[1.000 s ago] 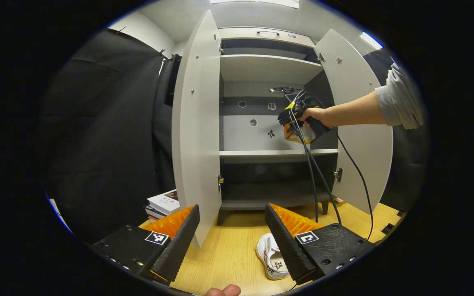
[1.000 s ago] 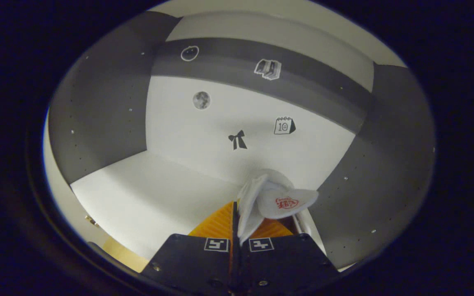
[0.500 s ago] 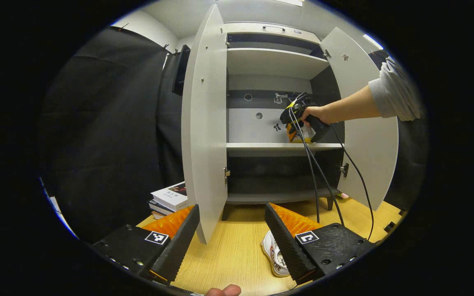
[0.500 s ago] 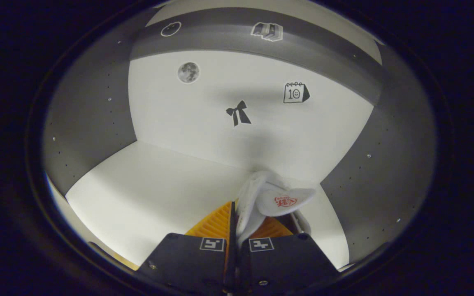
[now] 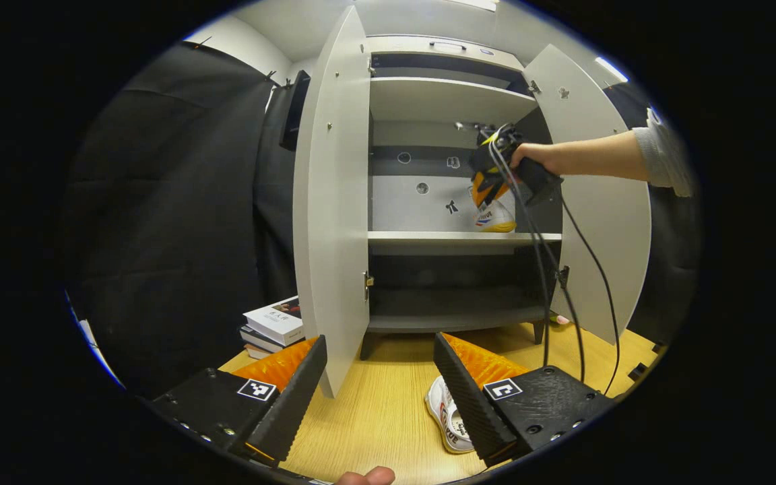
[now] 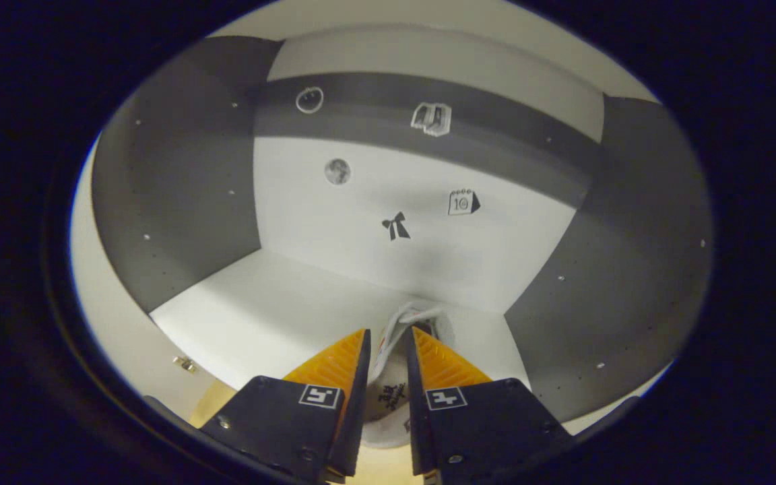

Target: Grab one shoe with the right hand and put it into the shoe cabinet, grab the other shoe with the left hand and put it into the shoe cabinet; then close the right door with the right hand and the left door with the left hand.

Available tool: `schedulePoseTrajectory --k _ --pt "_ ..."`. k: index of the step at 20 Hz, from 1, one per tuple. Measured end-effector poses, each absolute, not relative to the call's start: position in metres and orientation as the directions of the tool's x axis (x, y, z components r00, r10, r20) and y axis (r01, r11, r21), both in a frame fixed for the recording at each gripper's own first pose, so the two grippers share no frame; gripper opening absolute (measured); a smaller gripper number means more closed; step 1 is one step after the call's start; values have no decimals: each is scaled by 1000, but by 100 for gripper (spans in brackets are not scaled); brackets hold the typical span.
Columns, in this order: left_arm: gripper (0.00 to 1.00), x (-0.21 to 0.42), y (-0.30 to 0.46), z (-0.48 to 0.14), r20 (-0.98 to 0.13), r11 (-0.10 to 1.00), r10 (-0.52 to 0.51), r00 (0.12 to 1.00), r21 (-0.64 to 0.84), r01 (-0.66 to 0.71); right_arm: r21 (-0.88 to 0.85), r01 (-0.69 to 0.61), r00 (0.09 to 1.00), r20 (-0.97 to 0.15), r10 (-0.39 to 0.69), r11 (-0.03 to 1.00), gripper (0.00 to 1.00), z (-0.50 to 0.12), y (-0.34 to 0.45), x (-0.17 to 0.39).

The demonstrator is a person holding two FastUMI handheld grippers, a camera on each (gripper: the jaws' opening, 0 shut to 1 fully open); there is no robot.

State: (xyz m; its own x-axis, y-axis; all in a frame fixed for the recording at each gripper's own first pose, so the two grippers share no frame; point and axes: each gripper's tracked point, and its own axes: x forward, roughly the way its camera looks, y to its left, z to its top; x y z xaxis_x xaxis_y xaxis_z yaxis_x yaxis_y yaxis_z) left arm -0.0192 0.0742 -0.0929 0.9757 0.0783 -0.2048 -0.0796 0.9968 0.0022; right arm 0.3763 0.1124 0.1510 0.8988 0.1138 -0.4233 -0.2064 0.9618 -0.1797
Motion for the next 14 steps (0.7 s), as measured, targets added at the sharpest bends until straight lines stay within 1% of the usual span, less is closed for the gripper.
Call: schedulePoseTrajectory --k 1,2,4,5,6,8,9,11,12,13,14 --pt "96 -18 73 -93 -203 997 76 976 2 -77 -180 -227 911 -386 144 957 39 163 113 355" --pt "96 -18 71 -92 -201 997 71 977 1 -73 -182 -244 921 -352 168 953 34 171 113 337" --pt "96 -16 66 -93 -199 998 60 978 -2 -62 -184 -276 935 -278 220 943 35 179 112 290" --pt "96 -15 63 -93 -199 998 54 978 -2 -56 -182 -272 946 -232 228 945 43 179 109 268" --pt "96 -15 59 -94 -200 999 49 979 -2 -51 -174 -260 956 -186 227 950 47 174 102 247" --pt "96 -14 53 -94 -202 999 37 979 -10 -40 -124 -249 966 -95 239 960 46 159 97 203" --pt "96 -13 50 -95 -204 999 31 978 -15 -35 -96 -241 970 -55 236 966 48 151 92 182" --pt "96 -13 46 -96 -208 999 32 978 -16 -36 -59 -231 973 6 231 971 56 129 81 146" --pt "96 -13 46 -97 -212 999 36 977 -17 -40 -50 -220 975 25 221 974 68 115 74 130" --pt "96 -13 46 -99 -217 999 39 975 -21 -45 -45 -210 977 40 211 977 72 103 69 115" --pt "96 -15 44 -101 -226 998 43 973 -25 -50 -44 -198 978 59 201 979 71 88 64 99"
